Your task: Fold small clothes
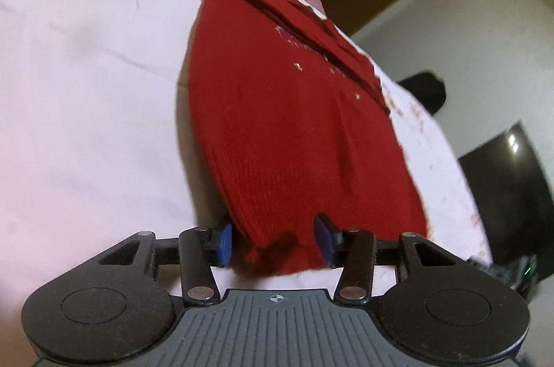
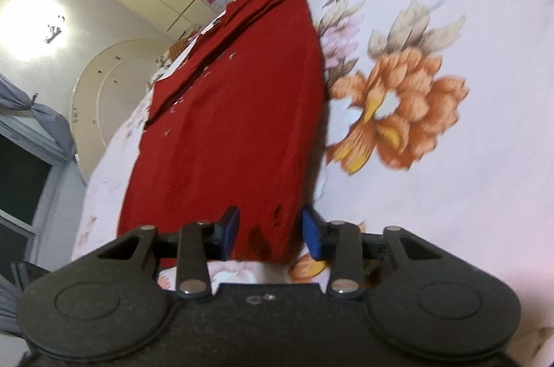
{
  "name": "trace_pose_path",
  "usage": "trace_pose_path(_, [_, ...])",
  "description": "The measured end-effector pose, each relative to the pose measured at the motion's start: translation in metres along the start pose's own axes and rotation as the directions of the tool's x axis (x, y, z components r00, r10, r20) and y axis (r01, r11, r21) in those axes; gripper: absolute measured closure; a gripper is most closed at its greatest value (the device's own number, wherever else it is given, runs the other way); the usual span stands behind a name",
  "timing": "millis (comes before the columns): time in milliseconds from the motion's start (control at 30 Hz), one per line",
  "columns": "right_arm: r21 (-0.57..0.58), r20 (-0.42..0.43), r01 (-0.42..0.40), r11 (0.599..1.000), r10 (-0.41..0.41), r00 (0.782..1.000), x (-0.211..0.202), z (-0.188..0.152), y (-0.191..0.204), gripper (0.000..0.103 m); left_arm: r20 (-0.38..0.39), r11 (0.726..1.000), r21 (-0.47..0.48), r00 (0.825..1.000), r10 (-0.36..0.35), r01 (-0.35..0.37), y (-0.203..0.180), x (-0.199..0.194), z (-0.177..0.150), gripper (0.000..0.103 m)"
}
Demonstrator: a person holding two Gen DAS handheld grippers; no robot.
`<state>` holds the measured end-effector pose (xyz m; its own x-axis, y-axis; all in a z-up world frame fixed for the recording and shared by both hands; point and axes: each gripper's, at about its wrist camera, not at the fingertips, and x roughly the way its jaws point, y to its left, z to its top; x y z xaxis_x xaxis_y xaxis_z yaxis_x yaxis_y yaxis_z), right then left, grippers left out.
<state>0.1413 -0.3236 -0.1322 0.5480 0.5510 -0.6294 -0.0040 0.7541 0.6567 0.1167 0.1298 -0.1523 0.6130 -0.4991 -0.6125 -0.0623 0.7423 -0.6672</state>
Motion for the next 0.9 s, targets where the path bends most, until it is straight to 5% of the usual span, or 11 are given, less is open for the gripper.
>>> trace_pose_path(133, [0.082, 0.015, -0.042, 0.996, 0.041, 0.999, 0.008, 0.004, -0.009, 0.075, 0.016, 0.997, -0.065, 0.999, -0.042, 0.043, 0.01, 0.008, 0.003, 0.06])
trace_pose_path(267, [0.134, 0.015, -0.059, 0.989, 0.057, 0.998, 0.016, 0.013, -0.017, 0.09, 0.012, 0.998, -0.062, 1.0, 0.003, -0.002, 0.014, 0.013, 0.003, 0.099])
trace_pose_path(333, [0.086, 0.014, -0.026, 0.996, 0.025, 1.0, 0.016, 0.017, -0.01, 0.097, 0.015, 0.997, -0.071, 1.0, 0.009, -0.008, 0.017, 0.013, 0.006, 0.099])
trace_pose_path(600, [-0.104, 0.136, -0.04, 0.994, 0.054, 0.989, -0.028, 0.018, 0.031, 0.098, 0.142, 0.999, 0.025, 0.99, -0.027, 0.024, -0.003, -0.027, 0.007, 0.099])
trace_pose_path(733, [-0.106, 0.1, 0.026, 0.994, -0.016, 0.995, -0.011, 0.017, 0.012, 0.098, 0.07, 0.997, 0.031, 0.995, 0.071, -0.073, 0.017, -0.003, 0.002, 0.099])
trace_pose_path(800, [-0.05, 0.043, 0.084, 0.995, -0.081, 0.996, 0.008, 0.013, -0.006, 0.099, 0.087, 0.999, -0.011, 0.995, 0.042, -0.041, 0.022, -0.001, 0.0, 0.099])
trace_pose_path(900, [-0.016, 0.08, 0.048, 0.999, -0.047, 0.996, 0.002, 0.012, -0.007, 0.098, 0.089, 0.999, -0.015, 0.995, 0.037, -0.036, 0.023, -0.004, 0.001, 0.099])
